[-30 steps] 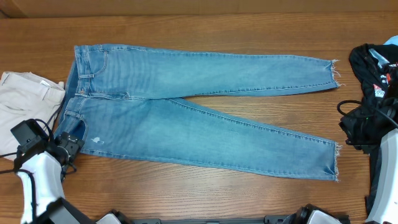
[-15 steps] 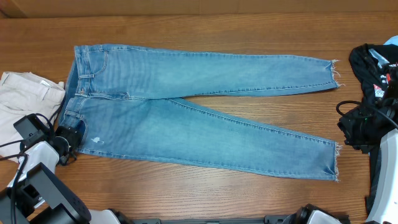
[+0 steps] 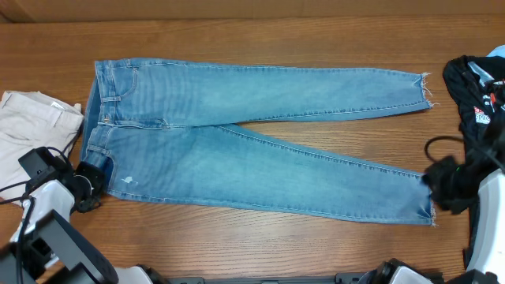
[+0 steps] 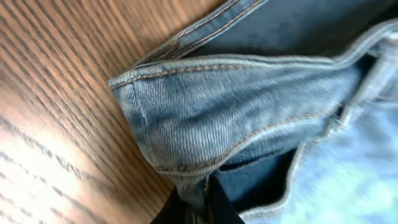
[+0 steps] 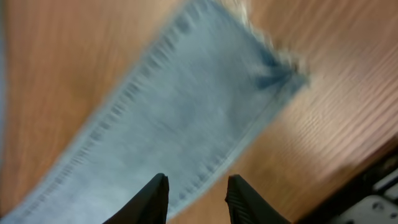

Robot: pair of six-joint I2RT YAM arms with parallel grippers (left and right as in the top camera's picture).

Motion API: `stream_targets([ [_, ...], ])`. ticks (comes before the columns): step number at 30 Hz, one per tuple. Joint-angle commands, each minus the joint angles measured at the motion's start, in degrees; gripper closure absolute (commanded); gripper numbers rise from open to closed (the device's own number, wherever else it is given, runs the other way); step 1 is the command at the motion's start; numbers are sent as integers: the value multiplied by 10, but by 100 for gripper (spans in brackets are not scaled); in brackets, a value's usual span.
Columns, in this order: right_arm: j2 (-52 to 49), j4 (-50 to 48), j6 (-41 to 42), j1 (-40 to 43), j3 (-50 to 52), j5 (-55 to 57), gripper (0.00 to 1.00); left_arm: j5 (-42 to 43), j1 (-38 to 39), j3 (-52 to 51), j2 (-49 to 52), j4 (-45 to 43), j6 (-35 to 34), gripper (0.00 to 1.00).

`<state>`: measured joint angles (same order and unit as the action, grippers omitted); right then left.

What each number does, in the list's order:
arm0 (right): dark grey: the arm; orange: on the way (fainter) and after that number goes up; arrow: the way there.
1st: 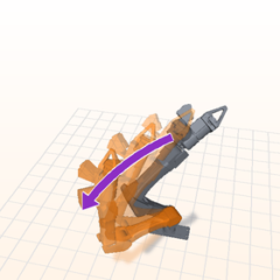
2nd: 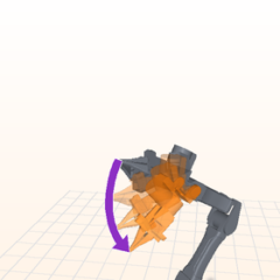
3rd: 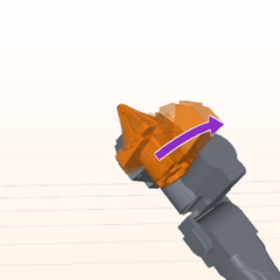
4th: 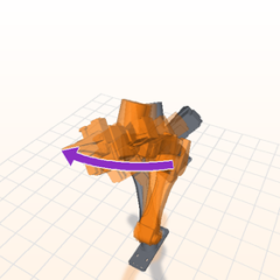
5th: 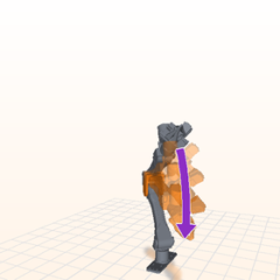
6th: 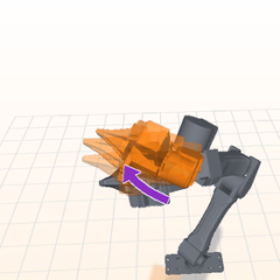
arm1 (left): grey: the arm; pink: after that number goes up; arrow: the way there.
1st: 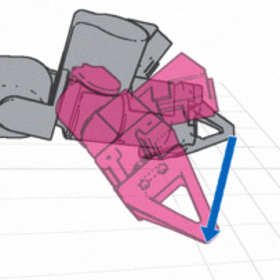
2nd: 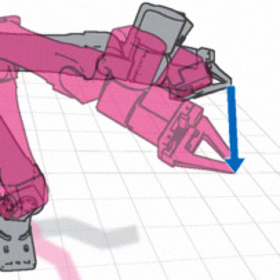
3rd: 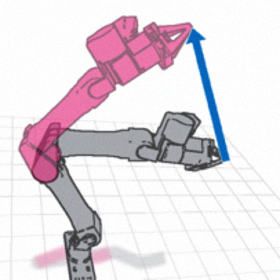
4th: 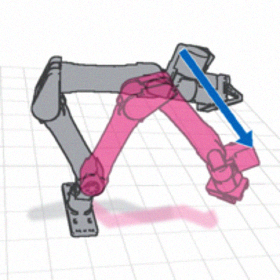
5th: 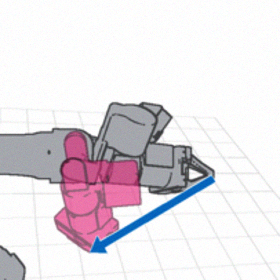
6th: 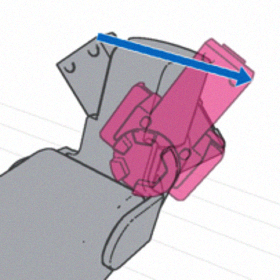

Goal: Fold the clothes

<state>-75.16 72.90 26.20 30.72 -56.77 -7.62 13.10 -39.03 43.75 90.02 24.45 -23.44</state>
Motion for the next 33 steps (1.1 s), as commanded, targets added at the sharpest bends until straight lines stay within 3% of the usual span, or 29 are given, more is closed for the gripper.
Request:
stream_targets([
  [1,6,-25,24,7,58,-43,65,30,1,-4,-40,8,7,96],
  [13,6,-155,71,63,213,-40,65,29,0,-4,-51,32,7,95],
  [21,5,-239,68,146,271,-40,66,29,0,-4,-51,37,8,94],
  [27,3,-308,69,151,301,-40,66,29,0,-4,-51,41,8,93],
  [30,2,-326,69,151,312,-40,73,29,0,-4,-51,43,8,93],
  [33,2,-329,69,151,312,-41,96,29,0,-4,-51,47,8,94],
])
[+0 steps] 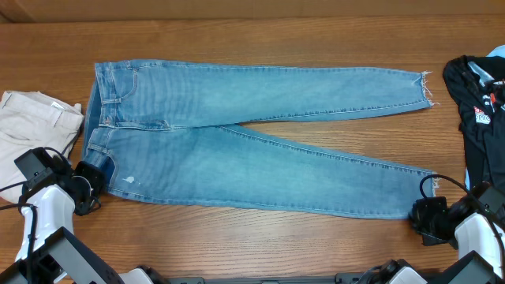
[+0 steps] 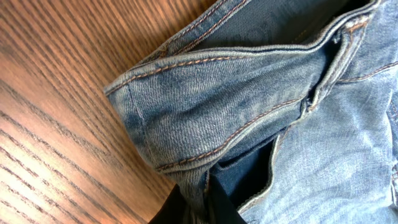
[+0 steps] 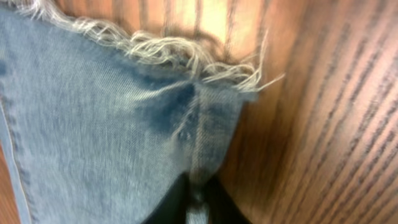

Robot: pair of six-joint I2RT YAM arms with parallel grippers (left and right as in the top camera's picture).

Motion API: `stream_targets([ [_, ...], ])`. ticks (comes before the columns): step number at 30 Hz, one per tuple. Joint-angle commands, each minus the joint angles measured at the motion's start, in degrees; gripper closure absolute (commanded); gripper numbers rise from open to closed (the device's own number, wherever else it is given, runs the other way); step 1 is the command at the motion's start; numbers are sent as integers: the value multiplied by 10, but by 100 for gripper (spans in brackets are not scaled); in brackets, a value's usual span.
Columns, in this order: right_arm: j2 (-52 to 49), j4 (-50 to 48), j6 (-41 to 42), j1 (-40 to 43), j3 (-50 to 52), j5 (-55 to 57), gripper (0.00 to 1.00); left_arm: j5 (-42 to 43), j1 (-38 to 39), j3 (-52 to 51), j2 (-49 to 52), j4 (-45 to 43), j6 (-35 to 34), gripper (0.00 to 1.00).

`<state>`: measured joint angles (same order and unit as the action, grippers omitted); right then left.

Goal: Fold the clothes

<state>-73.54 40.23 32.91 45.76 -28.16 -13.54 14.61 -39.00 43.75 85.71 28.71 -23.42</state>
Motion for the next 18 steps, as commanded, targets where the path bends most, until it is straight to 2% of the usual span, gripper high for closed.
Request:
stream_targets([
  [1,-15,-3,1,1,26,19,96,15,0,-4,-8,4,7,94],
  [6,-14,15,1,1,-7,18,96,22,0,-2,-10,24,7,96],
  [15,-11,181,-30,1,-233,21,96,21,-1,50,-35,126,20,96],
  [18,-7,218,-31,1,-281,21,96,19,-1,73,-41,161,29,96],
])
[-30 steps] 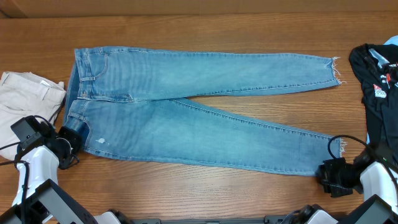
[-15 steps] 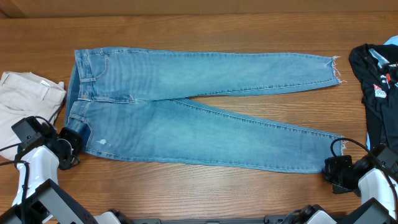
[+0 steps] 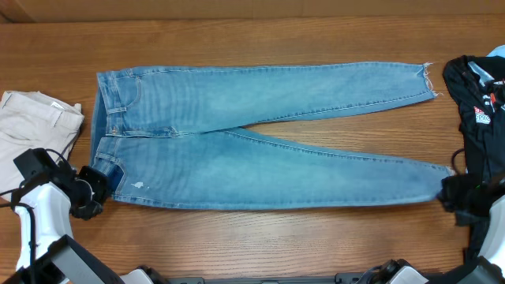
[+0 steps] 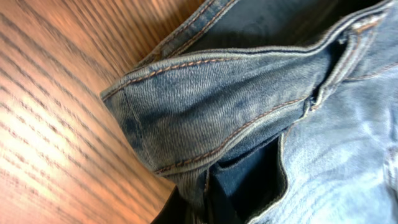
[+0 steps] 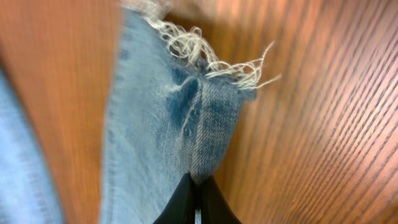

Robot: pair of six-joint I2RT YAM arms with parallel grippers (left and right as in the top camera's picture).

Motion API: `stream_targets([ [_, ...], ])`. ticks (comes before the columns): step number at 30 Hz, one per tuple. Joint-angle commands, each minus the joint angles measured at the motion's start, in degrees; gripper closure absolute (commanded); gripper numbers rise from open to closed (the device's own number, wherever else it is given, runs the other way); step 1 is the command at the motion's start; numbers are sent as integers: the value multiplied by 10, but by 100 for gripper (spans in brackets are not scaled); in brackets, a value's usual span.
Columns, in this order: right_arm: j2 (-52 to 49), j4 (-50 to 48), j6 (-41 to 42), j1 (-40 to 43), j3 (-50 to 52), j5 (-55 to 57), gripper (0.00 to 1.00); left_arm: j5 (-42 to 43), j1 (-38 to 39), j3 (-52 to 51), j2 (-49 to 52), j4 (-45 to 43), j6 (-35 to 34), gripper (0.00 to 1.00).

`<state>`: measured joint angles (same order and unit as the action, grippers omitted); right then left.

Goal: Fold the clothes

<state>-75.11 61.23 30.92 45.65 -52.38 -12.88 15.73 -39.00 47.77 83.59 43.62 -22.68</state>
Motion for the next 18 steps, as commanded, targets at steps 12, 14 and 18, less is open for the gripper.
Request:
stream_targets([
  [12,26,113,-44,48,-190,24,96,16,-32,185,-65,242,73,96],
  [14,26,126,-44,48,-212,34,96,26,-43,201,-80,267,77,96],
  [18,26,138,-44,43,-253,30,96,24,-51,207,-117,283,79,96],
])
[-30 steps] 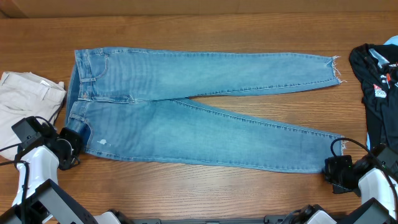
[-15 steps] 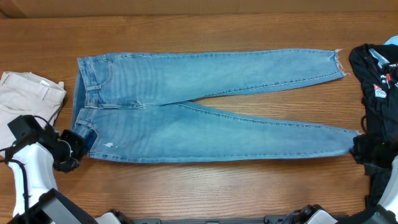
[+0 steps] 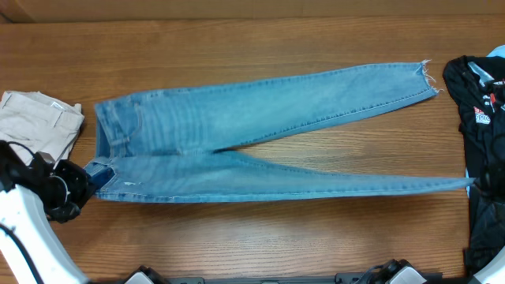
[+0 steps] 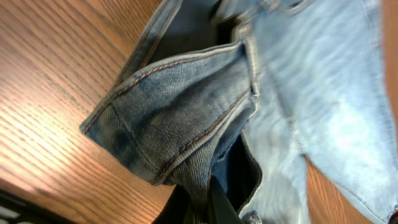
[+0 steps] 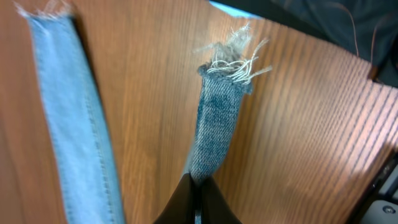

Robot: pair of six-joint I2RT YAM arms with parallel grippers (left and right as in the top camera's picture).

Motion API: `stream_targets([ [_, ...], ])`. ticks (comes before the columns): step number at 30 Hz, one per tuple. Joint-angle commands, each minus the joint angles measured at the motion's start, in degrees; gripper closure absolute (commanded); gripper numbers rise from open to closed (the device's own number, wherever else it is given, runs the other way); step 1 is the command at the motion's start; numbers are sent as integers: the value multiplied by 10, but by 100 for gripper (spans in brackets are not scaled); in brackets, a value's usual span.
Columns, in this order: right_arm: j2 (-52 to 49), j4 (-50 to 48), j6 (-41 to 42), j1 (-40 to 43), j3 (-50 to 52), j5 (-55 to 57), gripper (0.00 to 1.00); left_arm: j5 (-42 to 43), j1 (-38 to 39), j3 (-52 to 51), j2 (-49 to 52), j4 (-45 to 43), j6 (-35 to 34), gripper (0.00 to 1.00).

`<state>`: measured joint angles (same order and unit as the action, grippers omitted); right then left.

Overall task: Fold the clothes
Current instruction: 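Lift the lower leg with both grippers and fold it onto the upper leg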

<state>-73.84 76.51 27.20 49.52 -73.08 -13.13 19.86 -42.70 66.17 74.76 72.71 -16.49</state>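
Note:
Light blue jeans (image 3: 237,118) stretch across the table, waistband at the left and frayed hems at the right. My left gripper (image 3: 75,183) is shut on the near corner of the waistband (image 4: 168,118), which hangs lifted above the wood. My right gripper (image 5: 198,186) is shut on the near leg's frayed hem (image 5: 219,99), raised off the table. In the overhead view that near leg (image 3: 316,185) is pulled taut into a thin strip reaching the right edge. The far leg (image 3: 339,91) still lies flat.
A beige garment (image 3: 35,122) lies at the left edge beside the waistband. A black garment with print (image 3: 477,87) is heaped at the right edge. Bare wood table (image 3: 260,237) runs along the front.
Both grippers have risen with their holds. The near side of the jeans is now off the table and drawn taut, and the whole pair has shifted and tilted.
At first my left gripper held the waistband corner while the right stood open over the near hem. Then the right was shut on that hem with the jeans flat. After that the near leg was pulled straighter, and now the near edge hangs lifted between both grippers.

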Motion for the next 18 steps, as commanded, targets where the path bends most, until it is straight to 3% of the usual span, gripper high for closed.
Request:
stream_targets([
  [1,13,-17,-14,0,-53,30,96,-21,-13,23,-34,-8,17,96],
  [9,-33,-40,-34,-116,-121,62,96,-20,21,23,-12,-100,-5,96],
  [18,-197,-55,-32,-201,-238,86,96,-19,63,23,62,-259,-20,96],
])
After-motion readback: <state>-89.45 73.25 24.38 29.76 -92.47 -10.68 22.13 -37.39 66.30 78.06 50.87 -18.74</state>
